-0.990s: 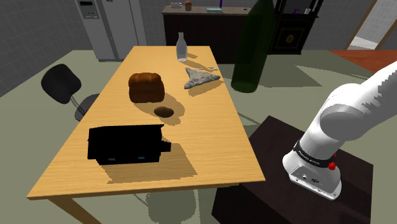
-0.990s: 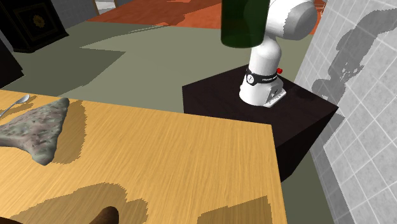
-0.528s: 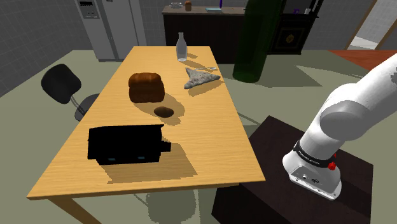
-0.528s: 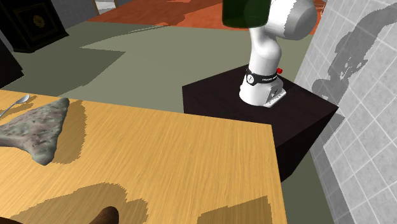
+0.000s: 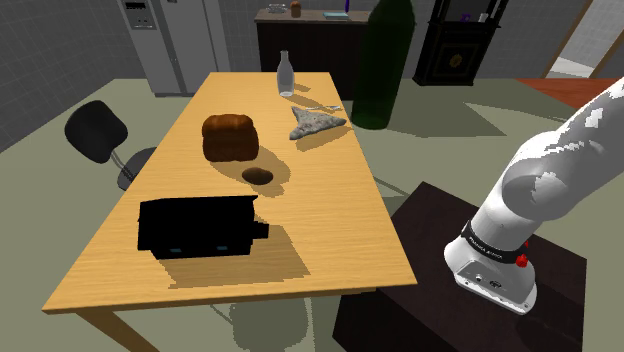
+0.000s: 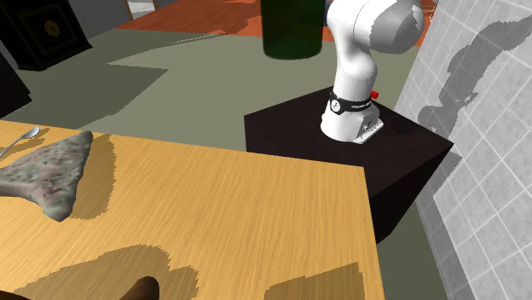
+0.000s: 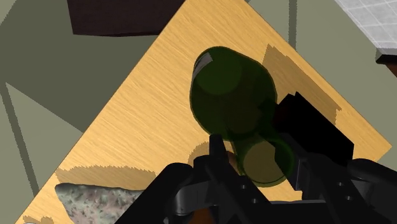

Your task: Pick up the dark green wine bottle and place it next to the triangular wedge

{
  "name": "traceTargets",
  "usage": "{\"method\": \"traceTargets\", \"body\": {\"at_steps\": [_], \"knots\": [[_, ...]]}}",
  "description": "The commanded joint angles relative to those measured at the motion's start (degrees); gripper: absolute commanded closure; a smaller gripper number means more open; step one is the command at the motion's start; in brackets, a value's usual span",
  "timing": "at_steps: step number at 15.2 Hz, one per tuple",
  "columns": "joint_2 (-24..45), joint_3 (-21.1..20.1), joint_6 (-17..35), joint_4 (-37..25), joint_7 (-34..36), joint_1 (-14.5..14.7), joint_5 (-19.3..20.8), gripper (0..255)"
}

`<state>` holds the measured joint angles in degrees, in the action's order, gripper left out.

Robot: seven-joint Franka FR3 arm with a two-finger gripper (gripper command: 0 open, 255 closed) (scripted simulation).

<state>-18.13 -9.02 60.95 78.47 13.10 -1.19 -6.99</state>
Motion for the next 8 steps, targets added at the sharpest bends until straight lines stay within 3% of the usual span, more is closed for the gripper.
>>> {"method": "traceTargets", "body": {"at_steps": [1, 8], "knots": [[0.0, 1.0, 2.8, 2.9, -2.0, -0.4, 0.5, 255], [3.9, 3.5, 12.6, 9.2, -7.1, -1.8, 2.1, 255]]}}
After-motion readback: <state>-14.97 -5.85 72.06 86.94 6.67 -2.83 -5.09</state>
